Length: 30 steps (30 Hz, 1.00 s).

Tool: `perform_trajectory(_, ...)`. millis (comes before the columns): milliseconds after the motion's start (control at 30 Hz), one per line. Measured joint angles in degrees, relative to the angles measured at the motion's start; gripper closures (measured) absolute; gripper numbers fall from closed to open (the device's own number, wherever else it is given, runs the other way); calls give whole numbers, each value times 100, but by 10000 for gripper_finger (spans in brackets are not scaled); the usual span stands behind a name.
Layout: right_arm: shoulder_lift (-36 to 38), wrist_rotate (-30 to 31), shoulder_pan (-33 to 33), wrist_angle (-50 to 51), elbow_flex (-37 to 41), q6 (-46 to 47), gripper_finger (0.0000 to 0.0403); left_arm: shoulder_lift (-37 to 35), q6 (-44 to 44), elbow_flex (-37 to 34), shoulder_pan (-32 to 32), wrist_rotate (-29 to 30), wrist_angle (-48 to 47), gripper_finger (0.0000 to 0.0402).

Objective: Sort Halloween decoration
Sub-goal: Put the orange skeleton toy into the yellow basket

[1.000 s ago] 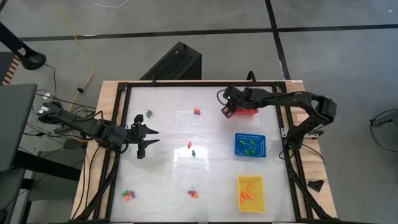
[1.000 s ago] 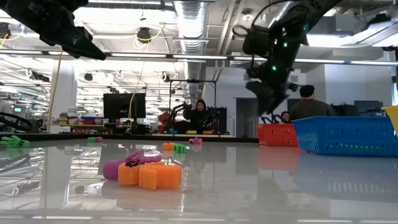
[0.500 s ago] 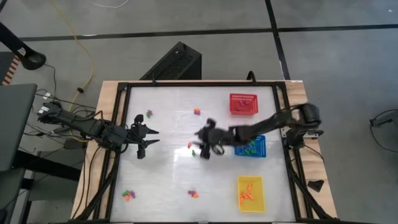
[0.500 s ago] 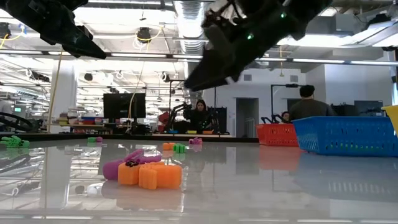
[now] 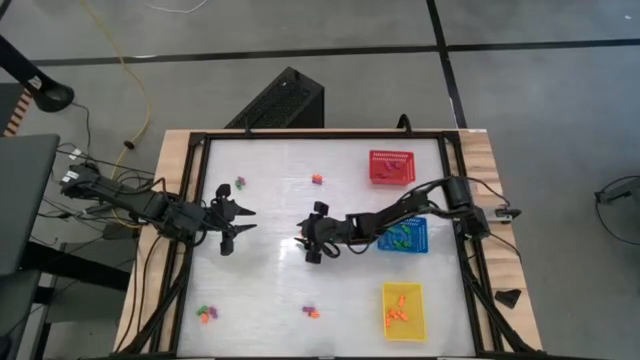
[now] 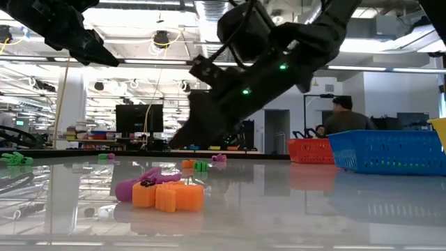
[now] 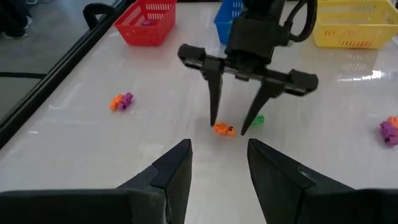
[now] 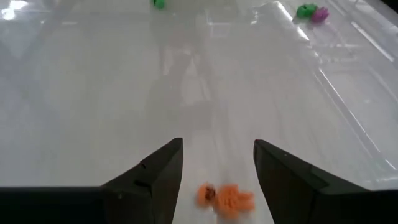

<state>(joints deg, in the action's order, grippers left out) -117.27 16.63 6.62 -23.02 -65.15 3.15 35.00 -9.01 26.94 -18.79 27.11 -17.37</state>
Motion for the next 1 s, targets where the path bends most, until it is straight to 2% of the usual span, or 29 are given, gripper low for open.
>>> perform_trajectory(300,-16,-63,-149,723,-15,512,168,93,18,4,0,-31,-51,255)
perform_trajectory(500,-108,-443,-156,852,-22,774,168,172,31,4,2,-26,-22,255)
perform_trajectory(667,-99,-375,-156,1267,-33,1040,168,175,10,4,0,-26,24,255)
perform_trajectory(1000,44,-401,-143,1305,2,1070,168,175,1,4,2,-24,13,255)
